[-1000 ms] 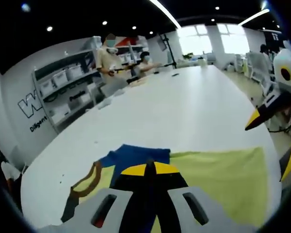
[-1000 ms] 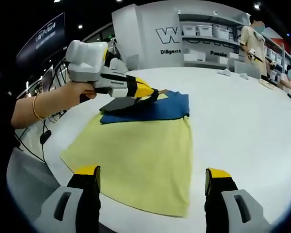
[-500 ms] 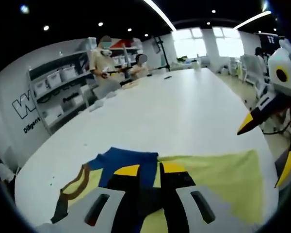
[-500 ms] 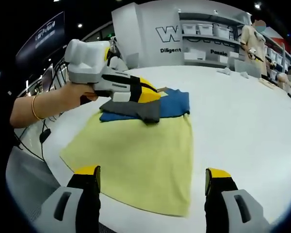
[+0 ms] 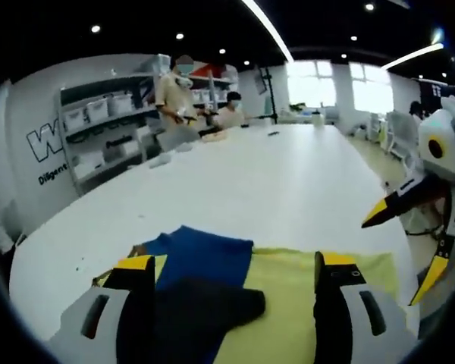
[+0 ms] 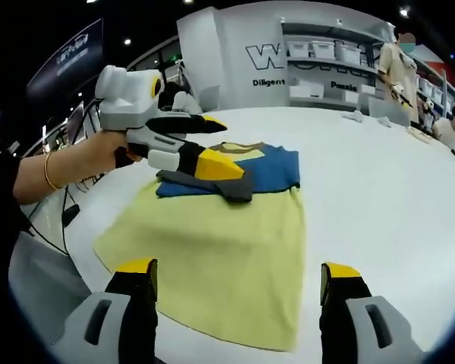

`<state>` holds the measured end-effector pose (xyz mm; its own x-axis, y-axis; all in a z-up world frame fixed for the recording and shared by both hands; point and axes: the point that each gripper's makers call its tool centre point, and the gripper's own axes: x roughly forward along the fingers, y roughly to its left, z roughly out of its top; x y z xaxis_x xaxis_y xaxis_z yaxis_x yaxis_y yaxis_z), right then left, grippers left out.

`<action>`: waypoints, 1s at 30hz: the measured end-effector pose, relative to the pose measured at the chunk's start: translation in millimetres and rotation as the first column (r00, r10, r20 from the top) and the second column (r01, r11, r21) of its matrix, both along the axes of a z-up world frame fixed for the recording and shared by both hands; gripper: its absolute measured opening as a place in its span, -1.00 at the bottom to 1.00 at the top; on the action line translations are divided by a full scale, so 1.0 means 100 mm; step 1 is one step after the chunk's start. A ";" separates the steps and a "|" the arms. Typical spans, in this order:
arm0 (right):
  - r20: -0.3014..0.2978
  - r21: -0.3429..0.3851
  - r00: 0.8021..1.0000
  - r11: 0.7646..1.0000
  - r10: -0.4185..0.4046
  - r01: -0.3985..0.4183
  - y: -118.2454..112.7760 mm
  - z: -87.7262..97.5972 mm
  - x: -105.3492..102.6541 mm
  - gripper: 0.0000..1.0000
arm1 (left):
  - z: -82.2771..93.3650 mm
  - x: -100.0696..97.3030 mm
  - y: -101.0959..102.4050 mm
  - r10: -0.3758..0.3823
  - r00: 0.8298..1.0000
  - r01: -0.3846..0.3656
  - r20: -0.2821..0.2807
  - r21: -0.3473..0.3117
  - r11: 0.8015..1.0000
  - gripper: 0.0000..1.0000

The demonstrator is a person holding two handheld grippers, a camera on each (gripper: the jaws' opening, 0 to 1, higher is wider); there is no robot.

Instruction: Fold the garment on the visible template until the final outline fits inside the template.

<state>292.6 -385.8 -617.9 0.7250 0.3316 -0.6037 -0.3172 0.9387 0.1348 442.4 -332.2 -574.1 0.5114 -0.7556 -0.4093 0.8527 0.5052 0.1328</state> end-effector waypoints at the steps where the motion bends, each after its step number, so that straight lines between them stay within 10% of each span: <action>1: 0.008 -0.021 1.000 1.000 0.008 -0.008 0.00 0.01 0.04 0.71 | 0.00 0.01 0.06 0.012 1.000 -0.012 0.007 0.007 1.000 0.80; 15: 0.066 -0.038 0.995 0.996 0.081 -0.079 0.23 0.12 0.37 0.65 | 0.19 -0.03 0.52 0.065 0.998 -0.065 -0.005 -0.009 0.998 0.99; 30: 0.121 -0.087 0.975 0.981 0.185 -0.175 0.44 0.18 0.79 0.28 | 0.01 0.02 1.28 0.231 0.972 -0.230 -0.054 0.018 0.973 0.98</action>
